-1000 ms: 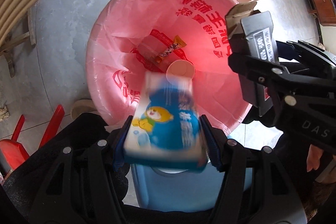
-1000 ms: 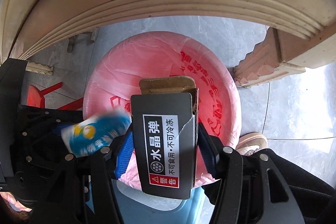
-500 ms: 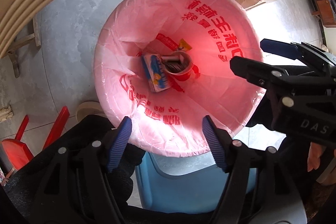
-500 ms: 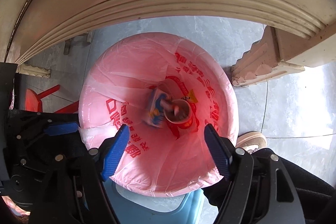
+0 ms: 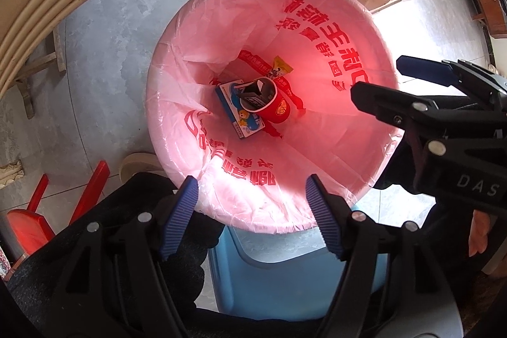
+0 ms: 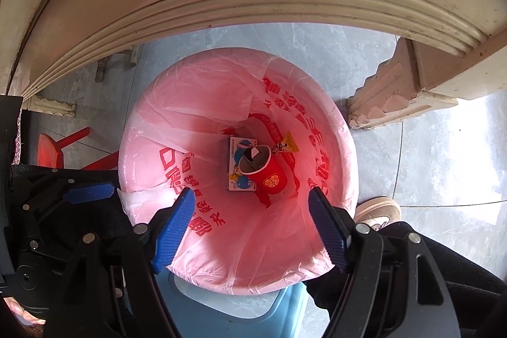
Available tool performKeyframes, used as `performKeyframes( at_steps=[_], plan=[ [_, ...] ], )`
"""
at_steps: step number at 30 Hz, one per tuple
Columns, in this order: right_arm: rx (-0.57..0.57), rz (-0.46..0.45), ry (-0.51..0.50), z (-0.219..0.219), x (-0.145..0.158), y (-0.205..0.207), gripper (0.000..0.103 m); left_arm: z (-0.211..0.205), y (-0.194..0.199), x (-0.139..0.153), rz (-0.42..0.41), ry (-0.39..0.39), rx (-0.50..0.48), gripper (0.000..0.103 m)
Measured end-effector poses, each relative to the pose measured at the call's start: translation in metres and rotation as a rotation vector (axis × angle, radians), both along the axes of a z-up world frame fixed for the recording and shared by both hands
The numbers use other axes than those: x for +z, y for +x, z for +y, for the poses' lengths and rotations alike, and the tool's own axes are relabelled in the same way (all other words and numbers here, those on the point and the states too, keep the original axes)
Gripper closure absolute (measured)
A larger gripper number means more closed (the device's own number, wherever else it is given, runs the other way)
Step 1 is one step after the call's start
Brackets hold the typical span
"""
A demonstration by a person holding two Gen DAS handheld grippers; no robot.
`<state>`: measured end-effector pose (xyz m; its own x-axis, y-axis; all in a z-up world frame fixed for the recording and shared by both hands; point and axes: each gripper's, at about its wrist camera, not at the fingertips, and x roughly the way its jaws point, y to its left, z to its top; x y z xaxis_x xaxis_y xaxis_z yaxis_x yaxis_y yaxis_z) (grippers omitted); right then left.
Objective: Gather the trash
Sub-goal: 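Move both open tools back over the table toward the cartons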
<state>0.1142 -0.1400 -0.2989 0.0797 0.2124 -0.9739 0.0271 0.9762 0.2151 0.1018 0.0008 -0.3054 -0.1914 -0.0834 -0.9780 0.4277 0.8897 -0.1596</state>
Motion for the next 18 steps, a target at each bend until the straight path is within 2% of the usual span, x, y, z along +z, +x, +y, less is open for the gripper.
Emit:
performKeyframes(
  at_steps=[9, 14, 18],
  plan=[
    [0.002, -0.044, -0.022, -0.004, 0.024, -0.014, 0.031, 0.003, -0.012, 0.021, -0.036, -0.003, -0.014, 0.034],
    [-0.008, -0.098, 0.002, -0.011, 0.058, -0.028, 0.031, 0.008, -0.030, 0.059, -0.107, 0.015, -0.039, 0.034],
    [-0.010, -0.154, 0.039, -0.017, 0.096, -0.041, 0.030, 0.017, -0.044, 0.096, -0.135, -0.009, -0.038, 0.034]
  ],
)
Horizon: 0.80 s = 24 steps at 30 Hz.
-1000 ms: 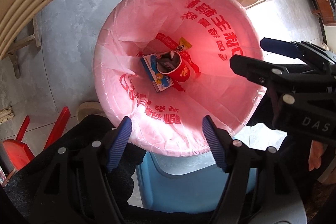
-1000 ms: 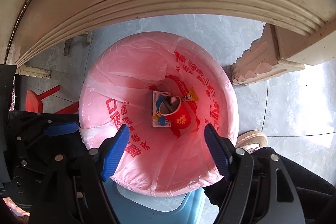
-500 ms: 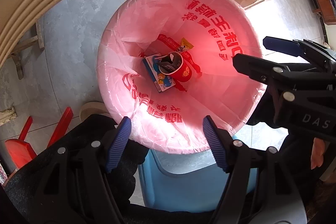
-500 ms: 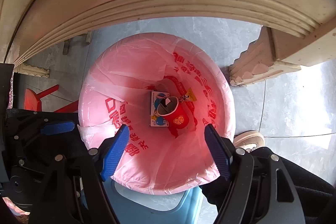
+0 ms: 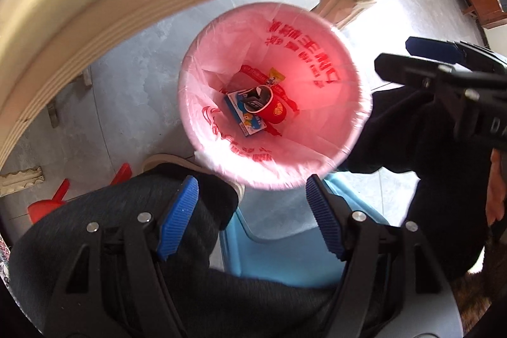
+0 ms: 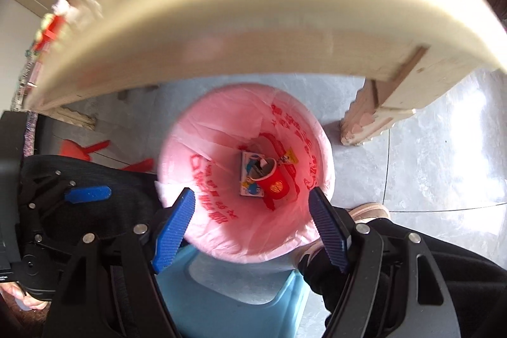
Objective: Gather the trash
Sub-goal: 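Move both open tools back over the table toward the cartons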
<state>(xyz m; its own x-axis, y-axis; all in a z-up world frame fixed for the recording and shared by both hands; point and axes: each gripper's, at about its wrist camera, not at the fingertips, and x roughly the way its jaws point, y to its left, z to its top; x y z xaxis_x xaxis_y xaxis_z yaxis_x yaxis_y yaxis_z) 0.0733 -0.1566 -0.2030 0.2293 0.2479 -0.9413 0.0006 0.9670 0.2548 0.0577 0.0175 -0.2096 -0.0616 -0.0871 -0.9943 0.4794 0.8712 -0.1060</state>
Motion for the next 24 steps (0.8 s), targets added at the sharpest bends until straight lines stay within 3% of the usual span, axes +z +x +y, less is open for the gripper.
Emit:
performKeyframes(
  at_steps=[7, 11, 17, 24],
  plan=[
    [0.047, -0.135, 0.030, -0.011, 0.094, -0.006, 0.023, 0.013, 0.009, 0.090, -0.092, -0.011, 0.006, 0.033],
    [0.095, -0.231, -0.006, -0.019, 0.158, 0.005, 0.023, 0.017, 0.037, 0.156, -0.142, -0.021, -0.002, 0.024],
    [0.162, -0.339, -0.020, -0.031, 0.254, 0.035, 0.023, 0.012, 0.087, 0.245, -0.238, 0.024, 0.009, 0.024],
    [0.183, -0.390, 0.008, -0.046, 0.320, 0.074, 0.023, 0.001, 0.146, 0.309, -0.263, 0.022, 0.051, 0.023]
  ],
)
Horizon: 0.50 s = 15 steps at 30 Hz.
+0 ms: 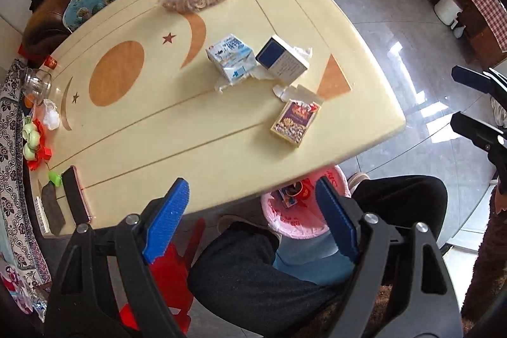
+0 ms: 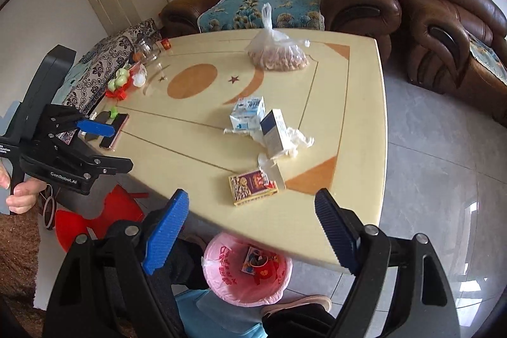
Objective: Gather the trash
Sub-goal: 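Move both open tools back over the table toward the cartons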
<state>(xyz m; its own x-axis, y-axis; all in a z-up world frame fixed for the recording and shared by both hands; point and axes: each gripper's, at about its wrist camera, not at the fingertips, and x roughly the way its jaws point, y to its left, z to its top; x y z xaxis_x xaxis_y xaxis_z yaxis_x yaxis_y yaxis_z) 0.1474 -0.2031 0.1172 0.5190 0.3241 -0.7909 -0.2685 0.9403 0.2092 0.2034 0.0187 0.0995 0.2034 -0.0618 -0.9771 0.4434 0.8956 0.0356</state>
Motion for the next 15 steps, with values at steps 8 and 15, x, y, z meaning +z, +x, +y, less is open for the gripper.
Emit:
performKeyframes(
  at_steps=[8, 15],
  plan=[
    [0.025, -0.017, -0.023, -0.001, 0.020, 0.045, 0.023, -0.023, 0.060, -0.007, 0.060, 0.043, 0.016, 0.023],
    [0.056, 0.014, -0.003, -0.002, 0.010, 0.091, 0.023, -0.039, 0.109, -0.027, 0.120, 0.056, 0.026, 0.023]
  ],
)
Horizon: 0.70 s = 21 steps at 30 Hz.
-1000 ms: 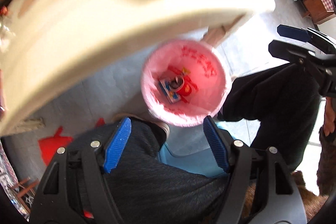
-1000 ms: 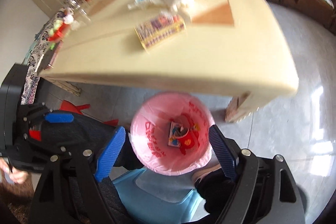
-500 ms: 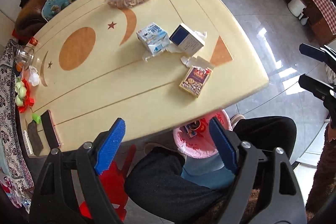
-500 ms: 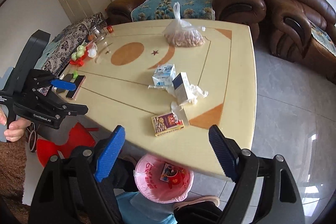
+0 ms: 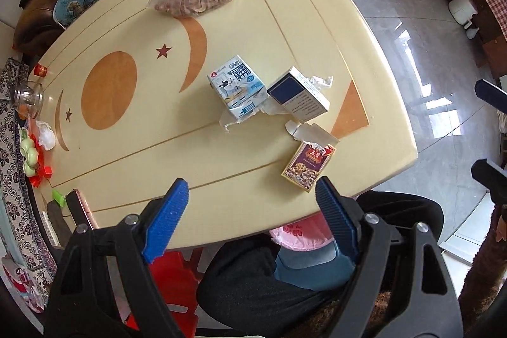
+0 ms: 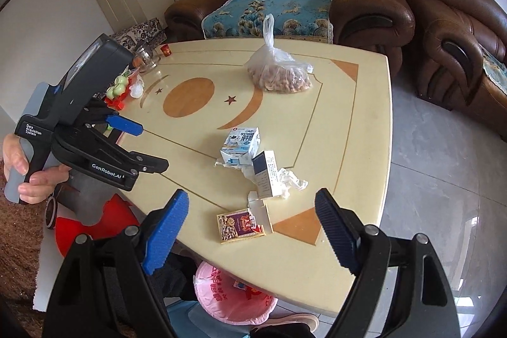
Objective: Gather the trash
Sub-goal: 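Move both open tools back over the table toward the cartons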
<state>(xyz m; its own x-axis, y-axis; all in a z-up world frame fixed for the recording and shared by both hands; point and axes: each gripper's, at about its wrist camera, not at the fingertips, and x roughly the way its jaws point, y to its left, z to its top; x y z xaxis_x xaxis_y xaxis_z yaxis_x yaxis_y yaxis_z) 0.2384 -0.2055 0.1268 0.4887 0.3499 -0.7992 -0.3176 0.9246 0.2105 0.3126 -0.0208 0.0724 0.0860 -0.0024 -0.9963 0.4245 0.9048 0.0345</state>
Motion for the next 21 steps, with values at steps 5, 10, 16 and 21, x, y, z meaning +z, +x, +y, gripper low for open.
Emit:
performKeyframes(
  at_steps=[5, 10, 16, 21],
  plan=[
    [0.014, 0.016, 0.000, -0.003, -0.012, 0.033, 0.023, -0.012, 0.031, -0.021, 0.041, 0.029, 0.001, 0.023],
    [0.041, 0.047, 0.003, -0.002, -0.031, 0.061, 0.023, -0.023, 0.054, -0.042, 0.083, 0.029, 0.005, 0.023],
    [0.068, 0.085, 0.000, 0.002, -0.056, 0.089, 0.023, -0.031, 0.080, -0.070, 0.135, 0.025, 0.021, 0.023],
    [0.088, 0.112, 0.000, 0.006, -0.073, 0.105, 0.023, -0.037, 0.098, -0.092, 0.175, 0.028, 0.030, 0.023]
  ],
)
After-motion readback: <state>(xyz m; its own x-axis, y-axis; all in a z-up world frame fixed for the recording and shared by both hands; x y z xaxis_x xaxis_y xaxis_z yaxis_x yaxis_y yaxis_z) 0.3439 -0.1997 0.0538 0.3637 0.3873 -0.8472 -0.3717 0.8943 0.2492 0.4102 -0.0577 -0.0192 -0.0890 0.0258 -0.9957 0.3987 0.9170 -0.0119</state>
